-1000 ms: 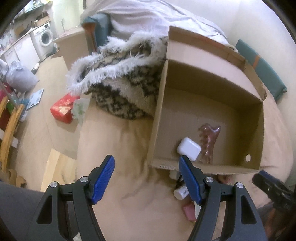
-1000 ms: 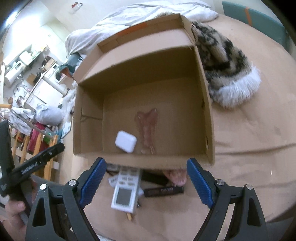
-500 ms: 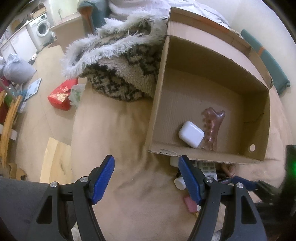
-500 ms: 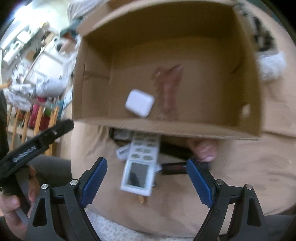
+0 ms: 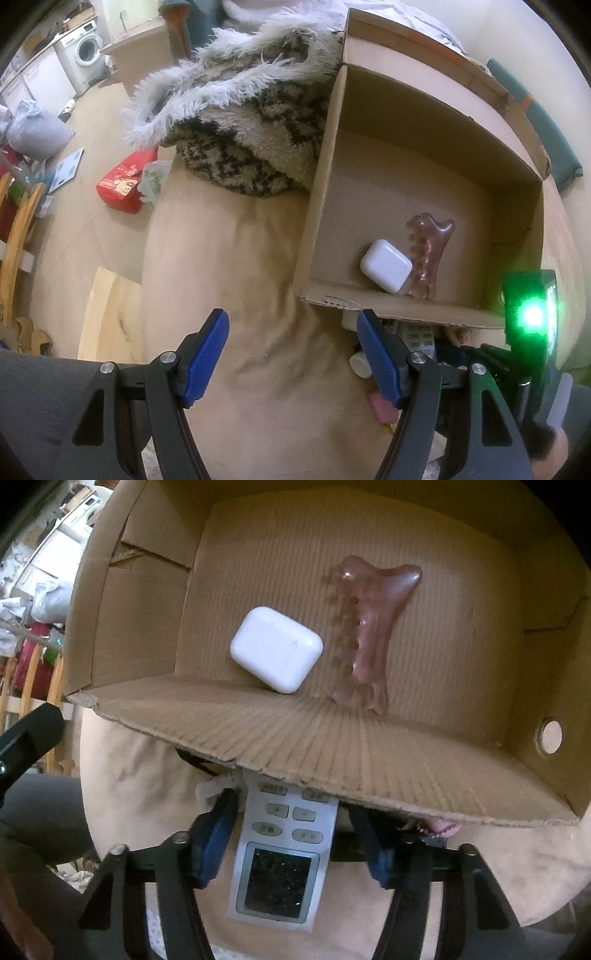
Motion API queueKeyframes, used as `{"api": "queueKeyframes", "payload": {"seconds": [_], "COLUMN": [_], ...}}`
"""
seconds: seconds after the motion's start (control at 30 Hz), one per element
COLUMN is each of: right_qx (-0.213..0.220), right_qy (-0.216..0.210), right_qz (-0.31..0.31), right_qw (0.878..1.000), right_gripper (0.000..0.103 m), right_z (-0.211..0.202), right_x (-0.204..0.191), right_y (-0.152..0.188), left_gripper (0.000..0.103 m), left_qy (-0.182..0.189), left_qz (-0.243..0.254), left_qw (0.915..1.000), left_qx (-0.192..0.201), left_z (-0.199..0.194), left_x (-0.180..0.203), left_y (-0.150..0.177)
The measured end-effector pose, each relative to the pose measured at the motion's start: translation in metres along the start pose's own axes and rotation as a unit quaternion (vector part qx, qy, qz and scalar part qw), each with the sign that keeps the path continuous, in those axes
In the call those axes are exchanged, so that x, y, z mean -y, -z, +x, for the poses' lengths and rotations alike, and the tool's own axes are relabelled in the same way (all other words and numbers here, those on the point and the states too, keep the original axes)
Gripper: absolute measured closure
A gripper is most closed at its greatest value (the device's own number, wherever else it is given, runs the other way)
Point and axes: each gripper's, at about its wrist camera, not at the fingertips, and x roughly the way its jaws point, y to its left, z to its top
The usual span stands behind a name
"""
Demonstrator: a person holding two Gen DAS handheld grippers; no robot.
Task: Organize rigid objects
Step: 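Lift the remote with the right gripper while the left gripper grasps the pink bottle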
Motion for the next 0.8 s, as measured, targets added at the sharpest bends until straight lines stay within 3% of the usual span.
{"api": "queueKeyframes", "payload": {"seconds": [0.4,0.6,0.7,0.8], "right_qx": [0.015,0.046,0.057,0.063], "right_qy": [-0.019,-0.021,-0.027,-0.041], "right_qz": [0.002,0.021,0.031,0.045], "right_qw": [1.0,0.998,0.998,0.996], "right_gripper": [0.057,0.057,0.057,0.057], "right_z": [-0.033,-0.054,-0.058,-0.056], "right_x": [0.034,0.051,0.059,0.059], "right_y": [0.045,0.055,0.066,0.065], "left_gripper": [0.034,0.034,0.035,0.035], "left_qy": [0.01,0.046,0.047,0.04], "left_qz": [0.003,-0.008,-0.018,-0.026], "left_qw": [0.9996,0.9938,0.9889,0.9872], "left_qx": [-0.027,-0.101,-0.14,-0.152], "left_z": [0.012,0.039,0.058,0.069], "left_x": [0.004,0.02,0.033,0.045], "left_y": [0.013,0.042,0.054,0.061]}}
